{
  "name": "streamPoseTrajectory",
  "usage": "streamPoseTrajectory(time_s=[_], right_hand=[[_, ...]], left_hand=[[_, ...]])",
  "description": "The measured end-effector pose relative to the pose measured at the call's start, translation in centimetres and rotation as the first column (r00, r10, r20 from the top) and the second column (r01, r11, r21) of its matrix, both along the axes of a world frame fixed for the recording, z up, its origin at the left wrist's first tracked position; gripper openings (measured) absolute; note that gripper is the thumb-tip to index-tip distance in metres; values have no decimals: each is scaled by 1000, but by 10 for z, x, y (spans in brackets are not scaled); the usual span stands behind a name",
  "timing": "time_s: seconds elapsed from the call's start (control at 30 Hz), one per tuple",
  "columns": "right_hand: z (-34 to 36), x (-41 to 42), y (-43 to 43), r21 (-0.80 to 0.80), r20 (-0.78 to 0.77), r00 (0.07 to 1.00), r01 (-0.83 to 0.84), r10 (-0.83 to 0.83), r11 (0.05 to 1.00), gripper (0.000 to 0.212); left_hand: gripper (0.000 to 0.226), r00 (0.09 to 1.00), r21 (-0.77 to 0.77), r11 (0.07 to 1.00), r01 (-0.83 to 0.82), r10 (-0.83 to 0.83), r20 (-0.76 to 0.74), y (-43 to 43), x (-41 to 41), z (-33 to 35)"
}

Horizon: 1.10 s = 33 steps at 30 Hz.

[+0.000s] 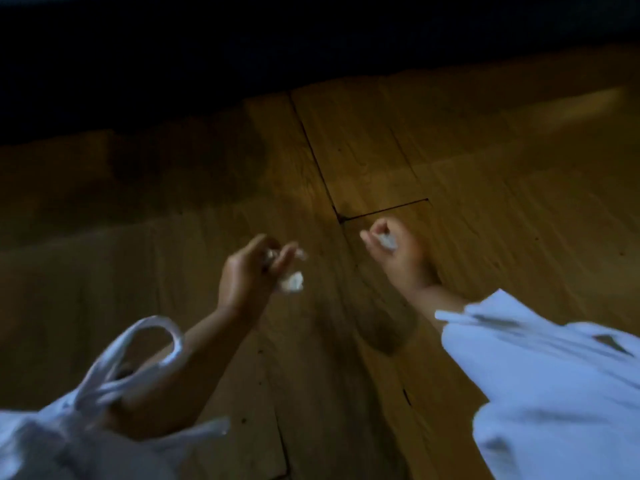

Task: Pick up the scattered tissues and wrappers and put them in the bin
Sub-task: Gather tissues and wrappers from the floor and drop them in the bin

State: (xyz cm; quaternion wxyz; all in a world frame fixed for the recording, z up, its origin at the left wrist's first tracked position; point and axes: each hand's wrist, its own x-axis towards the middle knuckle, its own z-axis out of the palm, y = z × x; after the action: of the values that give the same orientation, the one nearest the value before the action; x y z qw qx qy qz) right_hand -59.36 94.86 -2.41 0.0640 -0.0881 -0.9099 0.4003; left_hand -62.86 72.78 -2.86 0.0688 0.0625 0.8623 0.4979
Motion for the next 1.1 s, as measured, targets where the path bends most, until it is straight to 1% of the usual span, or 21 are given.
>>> streamPoseTrajectory(time_s=[0.03,0.07,0.13,0.2,0.27,0.3,0.37,0.43,0.5,0.6,0.7,0.73,0.83,0.9,0.97,1.03,1.1], right_hand=[[16,-16,-11,-39,-7,999,42,-42,998,15],[37,-33,-23,-72,-13,996,89,-90,993,16],[81,-58,-50,-153,-29,981,185,-192,971,17],[135,-62,-85,-270,16,970,239,-244,933,16],[172,-46,-110,-315,63,962,270,-264,910,15],[196,-39,-123,-309,76,965,260,-249,915,16],[254,-27,-150,-316,101,974,225,-203,922,19],[319,-21,-178,-325,108,982,182,-155,928,21],[384,-18,-212,-347,112,990,115,-80,931,19],[485,-7,-279,-380,116,992,-1,49,925,15],[568,6,-345,-420,102,985,-84,139,904,7],[592,10,-367,-439,94,982,-109,166,892,7],[641,19,-429,-500,100,968,-152,231,852,9],[660,19,-465,-546,107,960,-161,259,822,8],[671,12,-497,-572,126,946,-176,298,801,12],[677,1,-528,-595,163,918,-200,360,778,13],[678,-16,-554,-596,194,893,-222,407,771,15]], left_hand=[[23,996,33,996,-87,88,-25,-4,-9,14],[23,988,97,983,-154,156,-10,-7,-18,31],[25,971,205,949,-238,238,25,-18,-28,72],[28,945,225,917,-328,321,66,-40,-25,120],[34,923,231,894,-385,370,106,-53,-11,153],[36,910,233,880,-413,394,126,-64,-3,177],[33,901,259,865,-430,390,191,-91,14,234],[30,898,283,856,-433,381,219,-120,28,305],[30,896,299,848,-438,382,228,-153,39,380],[30,857,282,812,-511,460,230,-213,62,491],[37,829,251,791,-558,521,202,-279,88,574],[39,818,239,782,-576,545,187,-302,97,596],[41,783,247,744,-621,599,166,-363,113,647],[40,778,246,739,-627,609,154,-397,114,671],[39,750,251,709,-659,645,145,-431,108,683],[37,704,246,664,-707,696,143,-462,96,688],[35,667,249,623,-742,725,173,-487,81,690]])
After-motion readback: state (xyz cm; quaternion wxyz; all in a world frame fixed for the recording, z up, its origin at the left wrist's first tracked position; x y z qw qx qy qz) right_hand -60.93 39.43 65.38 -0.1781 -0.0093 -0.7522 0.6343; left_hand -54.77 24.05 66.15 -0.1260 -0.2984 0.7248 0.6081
